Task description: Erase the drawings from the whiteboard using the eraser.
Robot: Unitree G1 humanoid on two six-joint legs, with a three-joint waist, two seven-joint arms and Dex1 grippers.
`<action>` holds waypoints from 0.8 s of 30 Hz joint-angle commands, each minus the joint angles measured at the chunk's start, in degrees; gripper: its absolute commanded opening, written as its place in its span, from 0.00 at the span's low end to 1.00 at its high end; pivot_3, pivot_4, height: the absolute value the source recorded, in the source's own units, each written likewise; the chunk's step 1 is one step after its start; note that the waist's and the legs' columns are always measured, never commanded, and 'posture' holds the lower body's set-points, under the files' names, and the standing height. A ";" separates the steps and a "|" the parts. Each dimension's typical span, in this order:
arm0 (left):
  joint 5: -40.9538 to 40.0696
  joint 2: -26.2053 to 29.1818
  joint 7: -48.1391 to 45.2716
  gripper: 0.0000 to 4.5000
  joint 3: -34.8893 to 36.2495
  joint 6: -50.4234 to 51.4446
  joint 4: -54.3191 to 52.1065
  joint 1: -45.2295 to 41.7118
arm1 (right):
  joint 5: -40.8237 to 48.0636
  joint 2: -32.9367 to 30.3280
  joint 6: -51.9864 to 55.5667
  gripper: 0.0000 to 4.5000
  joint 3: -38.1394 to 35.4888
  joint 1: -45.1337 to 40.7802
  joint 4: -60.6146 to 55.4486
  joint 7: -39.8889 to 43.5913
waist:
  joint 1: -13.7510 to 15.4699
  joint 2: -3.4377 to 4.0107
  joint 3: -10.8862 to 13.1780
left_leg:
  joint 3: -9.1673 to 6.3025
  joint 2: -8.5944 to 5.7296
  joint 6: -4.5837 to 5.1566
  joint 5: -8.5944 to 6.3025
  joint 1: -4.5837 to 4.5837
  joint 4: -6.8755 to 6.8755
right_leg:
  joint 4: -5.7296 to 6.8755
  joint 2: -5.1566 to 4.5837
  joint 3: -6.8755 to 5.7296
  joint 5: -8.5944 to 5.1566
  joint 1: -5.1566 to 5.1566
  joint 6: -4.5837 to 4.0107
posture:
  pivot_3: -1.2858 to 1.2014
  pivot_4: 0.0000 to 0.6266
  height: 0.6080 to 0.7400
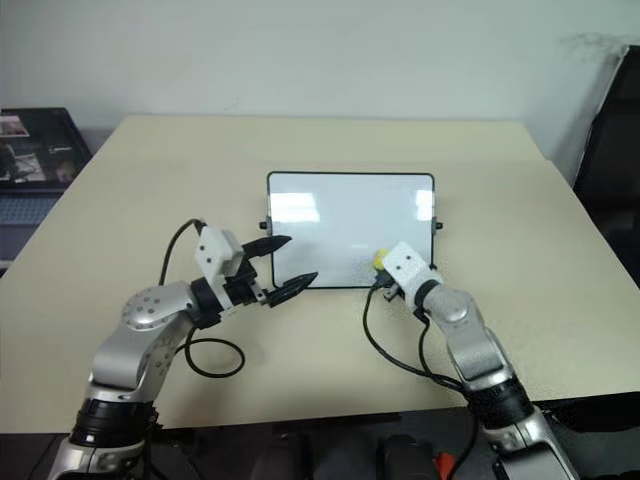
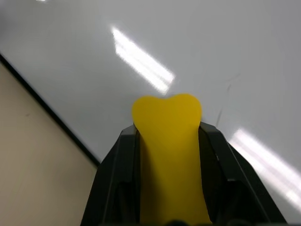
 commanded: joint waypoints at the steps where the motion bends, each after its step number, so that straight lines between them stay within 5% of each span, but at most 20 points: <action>1: -0.10 -0.03 -0.10 1.00 0.56 -1.30 -1.23 -0.68 | 4.45 -0.71 8.36 0.28 -5.57 -0.60 -11.67 1.31 | 0.28 0.08 0.09 | 0.04 -0.06 -0.01 0.00 -0.21 0.00 | 0.02 0.04 0.00 0.01 -0.24 0.00 | 0.52 0.24 1.00; 13: -3.94 2.19 -7.06 1.00 -1.27 0.93 -5.47 0.64 | 10.97 -12.06 21.60 0.28 -25.05 8.52 -23.18 2.28 | 0.99 0.08 0.34 | 0.10 -0.17 -0.33 -0.26 -0.27 -0.03 | -0.20 0.12 0.04 -0.26 -0.22 0.11 | 0.52 0.24 1.00; 24: -5.07 4.20 -13.69 1.00 -5.53 1.90 -8.28 0.42 | 10.32 -15.55 18.29 0.28 -26.71 15.50 -12.78 0.48 | 0.75 0.22 0.42 | 0.08 -0.20 -0.32 -0.25 -0.21 0.00 | -0.12 0.18 0.07 -0.34 -0.17 0.24 | 0.52 0.24 1.00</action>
